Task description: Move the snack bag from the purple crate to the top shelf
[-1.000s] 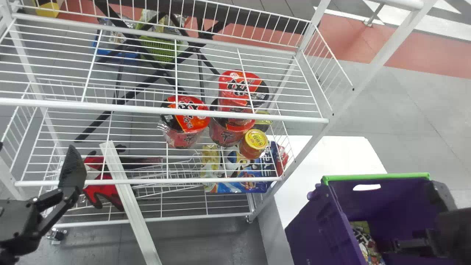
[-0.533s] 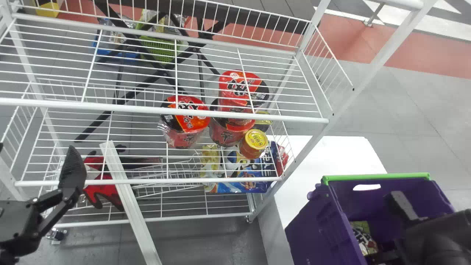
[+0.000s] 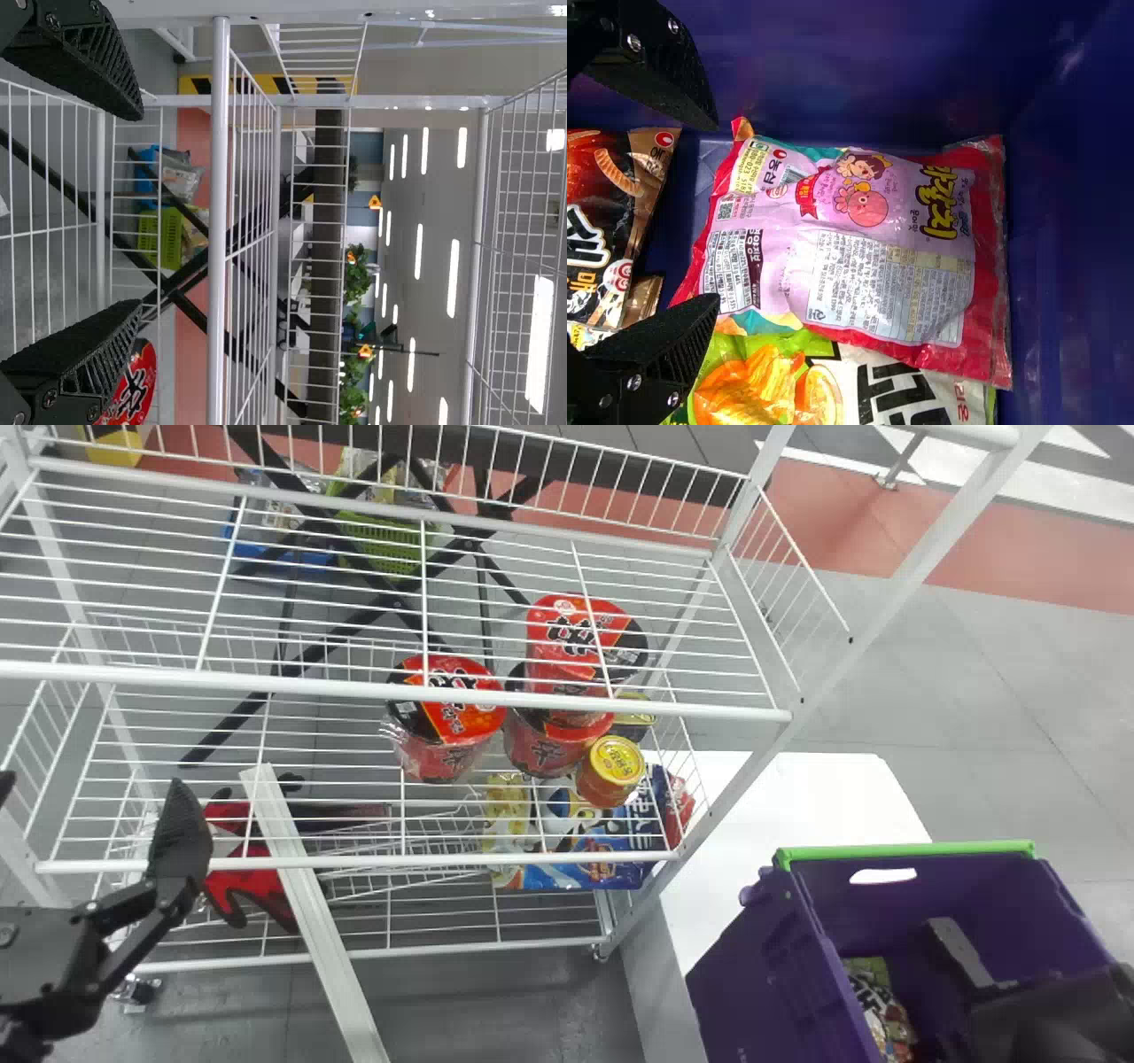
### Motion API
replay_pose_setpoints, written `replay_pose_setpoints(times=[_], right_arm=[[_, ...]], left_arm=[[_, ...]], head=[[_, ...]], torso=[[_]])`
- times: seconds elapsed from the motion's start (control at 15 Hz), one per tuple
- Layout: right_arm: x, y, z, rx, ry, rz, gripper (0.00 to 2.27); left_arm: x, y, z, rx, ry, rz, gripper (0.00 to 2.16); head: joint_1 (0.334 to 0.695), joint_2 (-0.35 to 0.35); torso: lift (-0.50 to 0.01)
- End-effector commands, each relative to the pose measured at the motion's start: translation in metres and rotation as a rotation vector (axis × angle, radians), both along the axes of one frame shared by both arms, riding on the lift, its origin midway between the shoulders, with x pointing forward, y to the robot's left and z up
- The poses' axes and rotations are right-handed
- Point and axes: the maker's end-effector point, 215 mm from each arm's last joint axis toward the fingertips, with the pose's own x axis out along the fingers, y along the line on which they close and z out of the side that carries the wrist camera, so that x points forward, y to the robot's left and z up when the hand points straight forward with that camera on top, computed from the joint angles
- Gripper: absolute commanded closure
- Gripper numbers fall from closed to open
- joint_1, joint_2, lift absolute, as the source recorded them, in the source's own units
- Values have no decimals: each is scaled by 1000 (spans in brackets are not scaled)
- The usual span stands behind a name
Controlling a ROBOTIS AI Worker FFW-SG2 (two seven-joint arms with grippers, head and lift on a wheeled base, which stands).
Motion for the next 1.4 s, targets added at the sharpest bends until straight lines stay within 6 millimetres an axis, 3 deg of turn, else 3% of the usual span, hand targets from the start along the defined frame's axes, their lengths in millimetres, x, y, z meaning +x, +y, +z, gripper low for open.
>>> replay_pose_setpoints(times=[0.0, 0.73, 1.33], right_arm=[[-1, 5, -5, 2, -2, -9, 154], [12, 5, -25, -97, 28, -5, 157], [6, -2, -42, -167, 54, 15, 191]], left_arm=[[0, 0, -1, -3, 1, 0, 56], [-3, 0, -2, -5, 5, 0, 56], [-4, -1, -2, -10, 0, -4, 56]], head=[[695, -350], [695, -350], [695, -350]], torso=[[-453], [-453], [-453]])
